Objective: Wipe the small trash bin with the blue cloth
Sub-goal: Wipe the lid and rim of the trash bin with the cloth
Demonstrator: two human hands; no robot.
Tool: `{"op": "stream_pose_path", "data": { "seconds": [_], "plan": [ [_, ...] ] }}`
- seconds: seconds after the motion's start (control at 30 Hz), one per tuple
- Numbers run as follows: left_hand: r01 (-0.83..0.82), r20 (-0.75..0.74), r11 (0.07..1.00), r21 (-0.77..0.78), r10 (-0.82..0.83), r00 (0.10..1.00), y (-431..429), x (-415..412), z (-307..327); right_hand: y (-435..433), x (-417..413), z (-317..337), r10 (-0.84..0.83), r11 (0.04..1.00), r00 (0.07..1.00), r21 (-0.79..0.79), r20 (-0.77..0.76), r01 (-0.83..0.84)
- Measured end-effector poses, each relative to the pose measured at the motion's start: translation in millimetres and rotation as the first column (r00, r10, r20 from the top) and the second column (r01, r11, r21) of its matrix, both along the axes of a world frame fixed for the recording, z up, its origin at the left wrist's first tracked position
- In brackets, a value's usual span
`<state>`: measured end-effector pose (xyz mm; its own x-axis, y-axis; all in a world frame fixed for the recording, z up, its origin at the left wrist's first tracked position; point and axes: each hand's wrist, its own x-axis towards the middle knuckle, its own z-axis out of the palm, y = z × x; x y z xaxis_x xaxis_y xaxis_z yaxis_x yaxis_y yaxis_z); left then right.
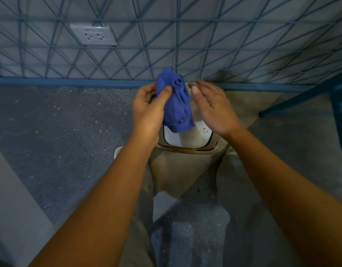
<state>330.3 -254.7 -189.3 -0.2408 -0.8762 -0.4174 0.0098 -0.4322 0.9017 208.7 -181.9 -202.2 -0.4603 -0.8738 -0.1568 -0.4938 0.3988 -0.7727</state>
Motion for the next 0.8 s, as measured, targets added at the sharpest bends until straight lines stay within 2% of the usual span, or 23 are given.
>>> {"op": "stream_pose_path", "data": {
  "seconds": [0.03,0.07,0.1,0.17,0.23,0.27,0.33,0.37,0.47,0.53,0.6,0.67,0.73,0.8],
  "plan": [
    [0.027,-0.049,1.0,0.012,-0.026,0.998,1.8,-3.5,1.0,1.3,6.1,7.7,-0.028,0.997,0.962,-0.068,0.272,0.048],
    [0.065,-0.086,0.998,0.014,-0.063,0.994,4.2,-6.8,3.1,2.6,12.0,12.8,-0.017,0.991,0.849,-0.106,0.529,0.086],
    [0.112,-0.113,0.994,0.01,-0.11,0.988,7.1,-9.9,4.8,4.0,15.5,13.7,0.003,0.982,0.715,-0.138,0.7,0.131],
    [0.223,-0.14,0.975,0.0,-0.221,0.965,13.7,-14.4,9.1,8.3,18.8,11.7,-0.015,0.953,0.545,-0.152,0.839,0.261],
    [0.355,-0.069,0.934,-0.035,-0.356,0.932,17.4,-16.9,11.5,14.0,16.9,11.6,-0.095,0.92,0.475,-0.105,0.875,0.377],
    [0.424,0.012,0.903,-0.073,-0.425,0.905,17.1,-17.0,11.2,17.2,14.8,11.9,-0.132,0.914,0.471,-0.077,0.872,0.399],
    [0.551,0.232,0.814,-0.183,-0.508,0.829,10.9,-15.8,5.6,24.3,9.0,13.0,-0.187,0.919,0.525,-0.04,0.831,0.392],
    [0.594,0.359,0.768,-0.237,-0.499,0.789,5.1,-14.4,0.6,27.8,4.6,13.1,-0.217,0.921,0.564,-0.025,0.797,0.39],
    [0.695,0.65,0.629,-0.348,-0.373,0.662,-12.3,-13.2,-16.9,38.3,-10.5,12.9,-0.31,0.909,0.677,0.0,0.667,0.416],
    [0.813,0.79,0.481,-0.327,-0.332,0.515,-19.2,-17.4,-27.4,48.1,-19.6,10.4,-0.337,0.919,0.779,0.005,0.529,0.394],
    [0.908,0.881,0.342,-0.243,-0.313,0.354,-24.1,-24.4,-31.5,59.1,-24.5,5.8,-0.297,0.95,0.897,0.009,0.329,0.311],
    [0.95,0.919,0.247,-0.192,-0.294,0.263,-30.0,-31.3,-32.6,67.2,-23.9,-1.2,-0.166,0.986,0.98,-0.007,0.11,0.168],
    [0.971,0.933,0.187,-0.146,-0.299,0.198,-35.4,-36.3,-34.2,69.9,-21.3,-9.2,-0.042,0.999,0.998,-0.007,-0.045,0.042],
    [0.981,0.935,0.157,-0.114,-0.318,0.16,-36.0,-37.8,-36.4,68.2,-18.4,-17.2,0.02,1.0,0.987,0.025,-0.162,-0.016]
  ]
}}
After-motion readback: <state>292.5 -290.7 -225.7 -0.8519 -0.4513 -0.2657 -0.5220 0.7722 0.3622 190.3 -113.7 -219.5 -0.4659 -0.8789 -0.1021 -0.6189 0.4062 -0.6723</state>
